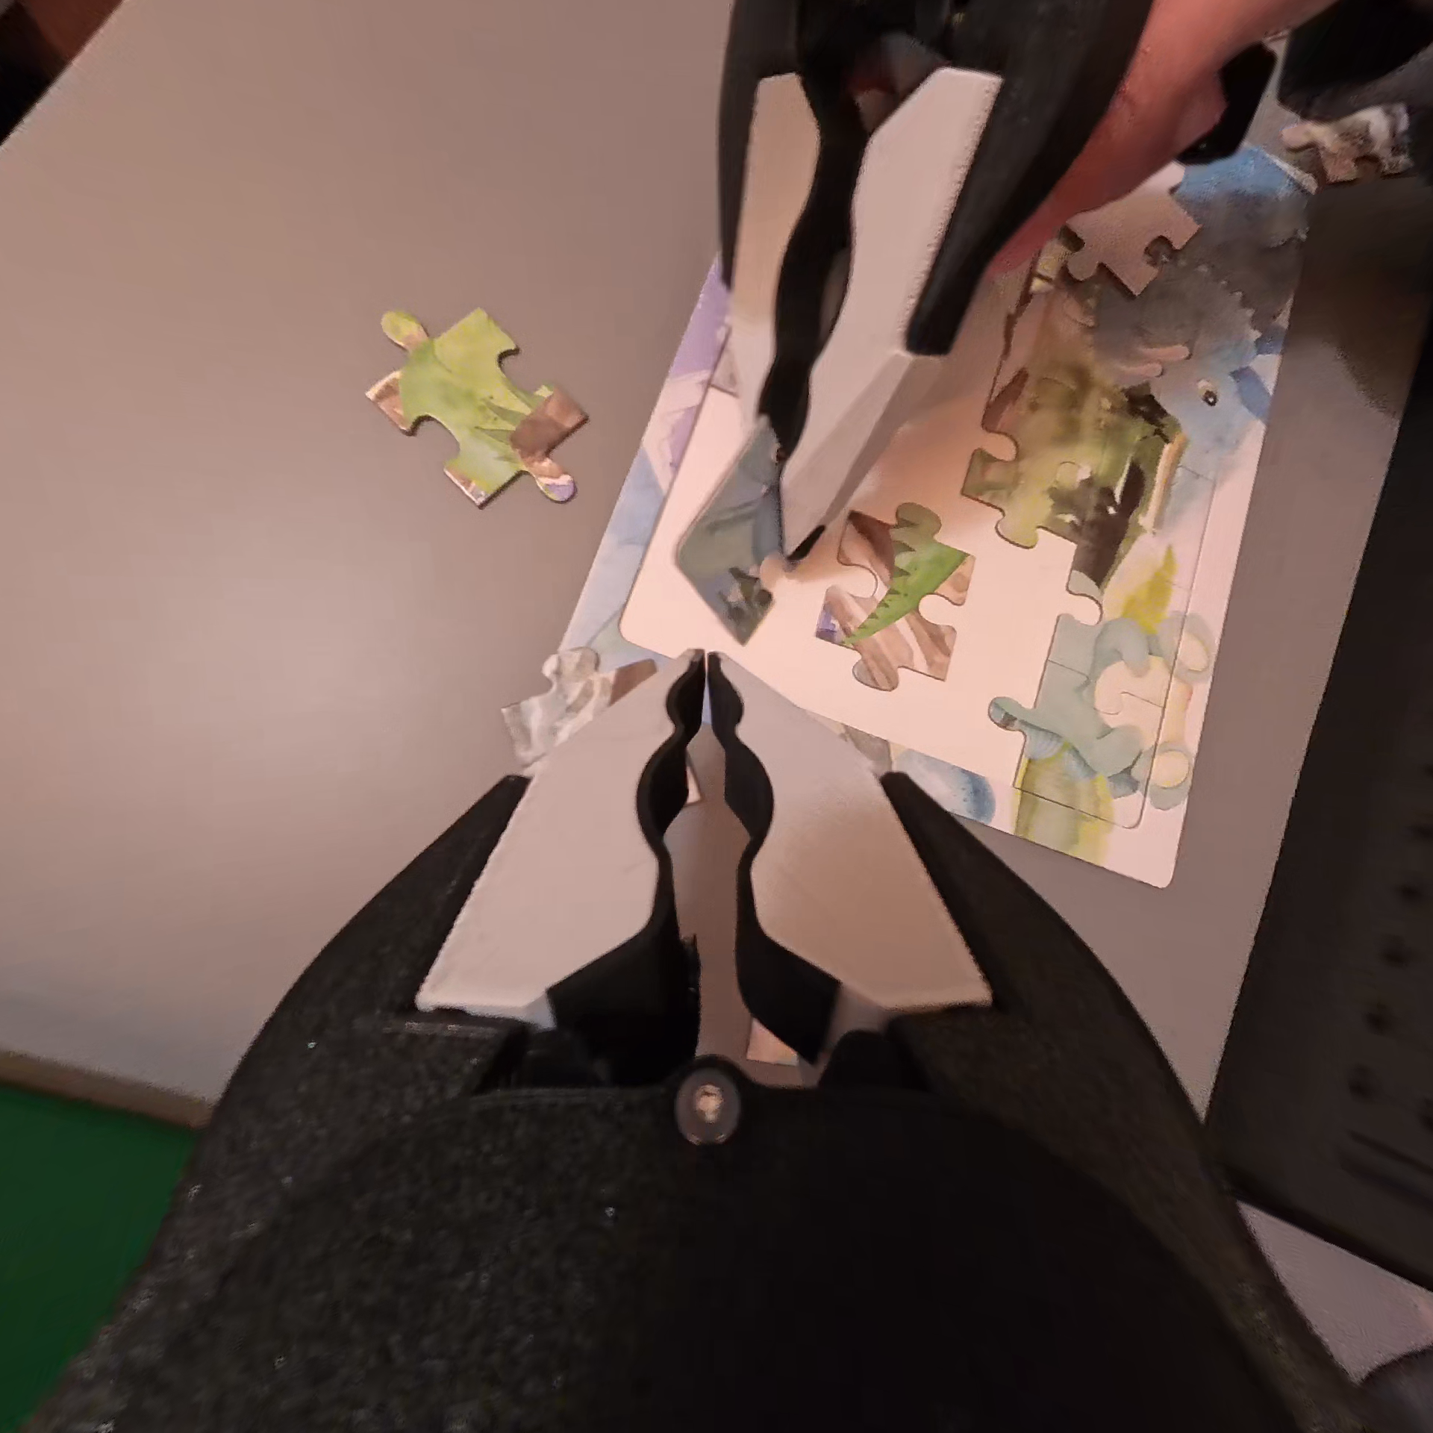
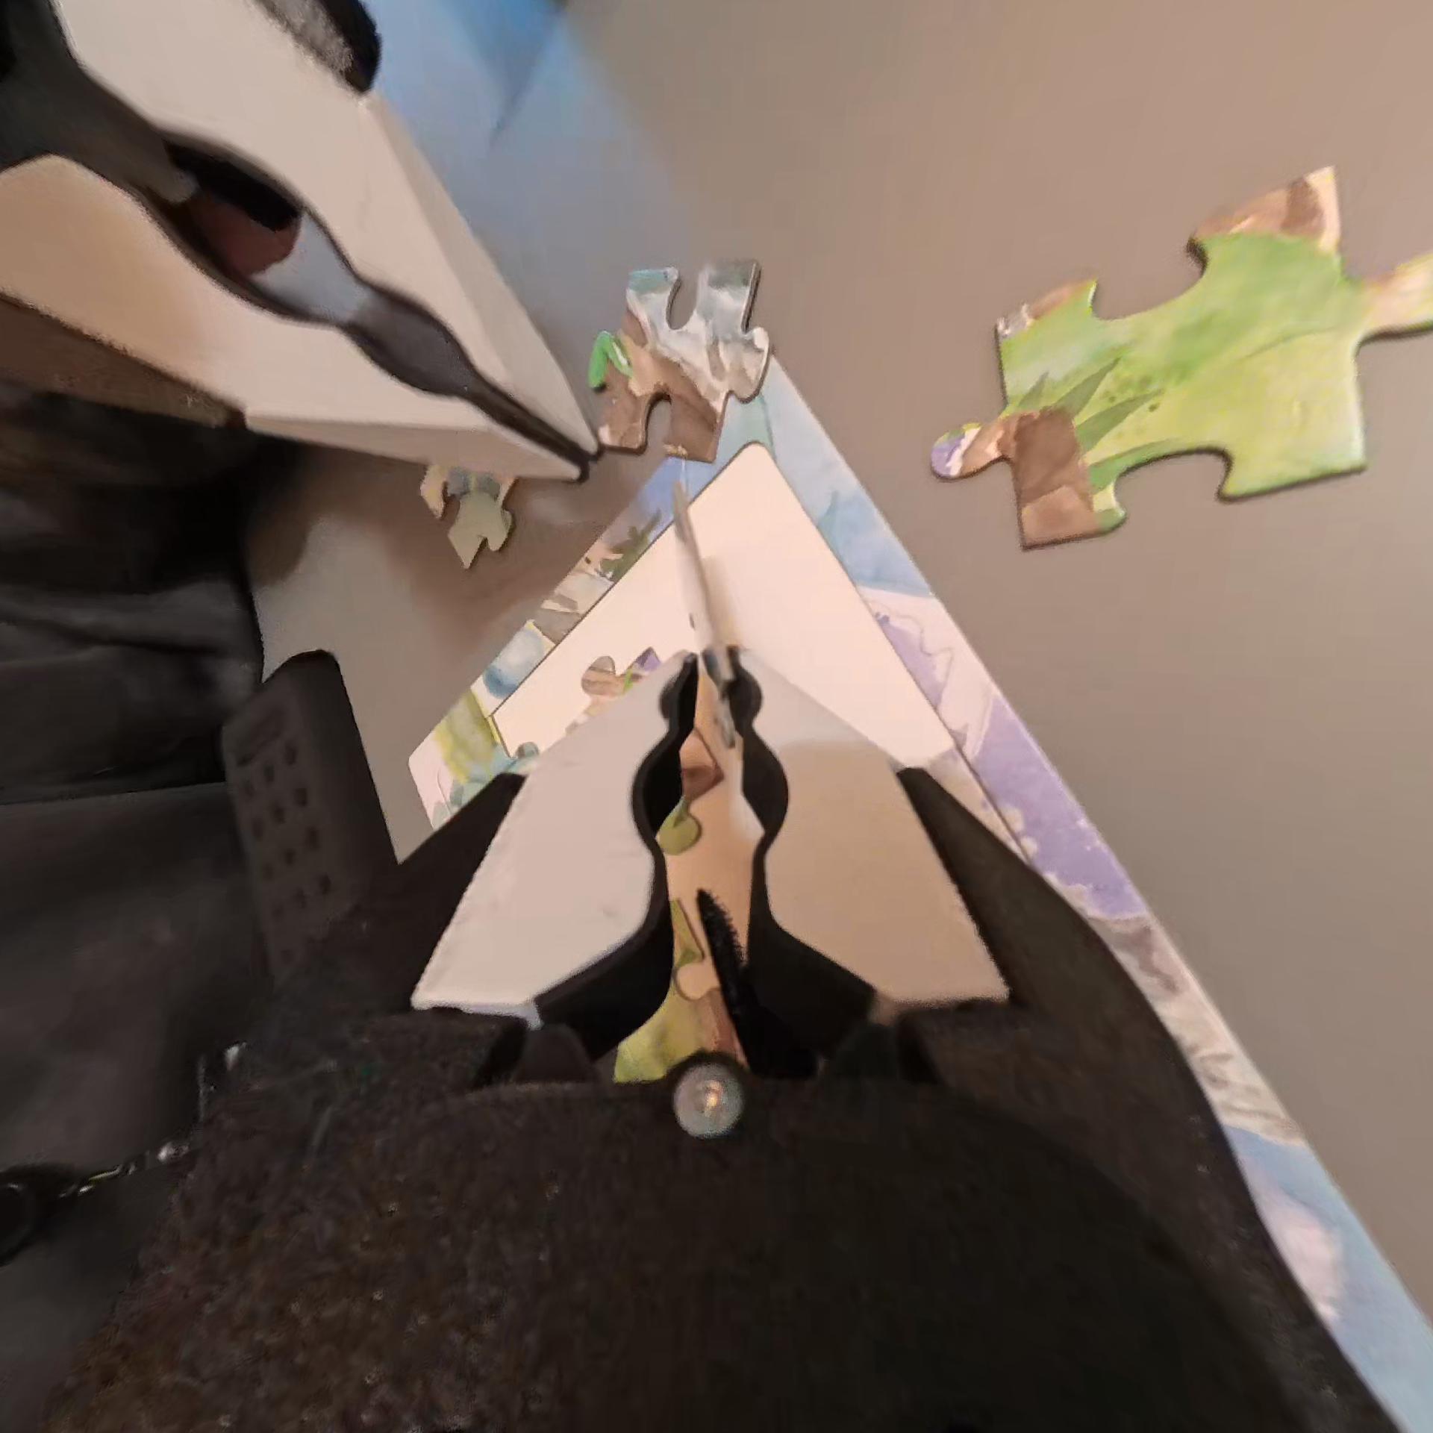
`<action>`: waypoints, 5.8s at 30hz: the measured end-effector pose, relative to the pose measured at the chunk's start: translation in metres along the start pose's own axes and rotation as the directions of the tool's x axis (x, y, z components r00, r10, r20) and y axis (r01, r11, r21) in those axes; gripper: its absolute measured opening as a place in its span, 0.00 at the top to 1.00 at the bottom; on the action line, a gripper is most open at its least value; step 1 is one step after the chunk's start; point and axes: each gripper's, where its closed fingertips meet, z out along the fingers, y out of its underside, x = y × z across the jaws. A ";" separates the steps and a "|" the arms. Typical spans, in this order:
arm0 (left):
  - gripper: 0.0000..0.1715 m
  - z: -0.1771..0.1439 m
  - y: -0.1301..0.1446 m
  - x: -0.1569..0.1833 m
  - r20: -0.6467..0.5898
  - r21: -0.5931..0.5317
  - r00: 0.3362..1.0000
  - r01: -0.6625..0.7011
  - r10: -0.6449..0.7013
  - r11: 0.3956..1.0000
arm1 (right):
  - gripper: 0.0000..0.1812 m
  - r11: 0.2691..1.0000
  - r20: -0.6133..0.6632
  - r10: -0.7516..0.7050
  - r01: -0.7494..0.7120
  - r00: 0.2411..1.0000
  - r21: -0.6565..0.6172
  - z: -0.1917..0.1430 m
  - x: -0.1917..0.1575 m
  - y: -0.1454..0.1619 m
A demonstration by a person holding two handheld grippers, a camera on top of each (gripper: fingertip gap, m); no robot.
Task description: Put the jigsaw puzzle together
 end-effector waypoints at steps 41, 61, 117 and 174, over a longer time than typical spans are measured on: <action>1.00 0.013 0.028 0.002 0.066 0.058 0.978 -0.204 0.200 0.977 | 1.00 0.888 -0.349 -0.445 0.457 0.825 -0.052 0.017 -0.011 -0.004; 1.00 0.013 0.029 0.003 0.025 0.082 0.988 -0.157 0.155 0.984 | 1.00 0.903 -0.353 -0.415 0.426 0.838 -0.050 0.022 -0.007 -0.015; 1.00 0.013 0.030 0.003 0.009 0.092 0.990 -0.141 0.140 0.986 | 1.00 0.936 -0.477 -0.309 0.352 0.823 0.000 -0.011 0.022 -0.010; 0.74 -0.006 0.036 0.074 -0.019 0.077 0.965 -0.259 0.262 0.963 | 0.85 0.875 -0.423 -0.411 0.480 0.807 0.066 0.003 -0.020 0.046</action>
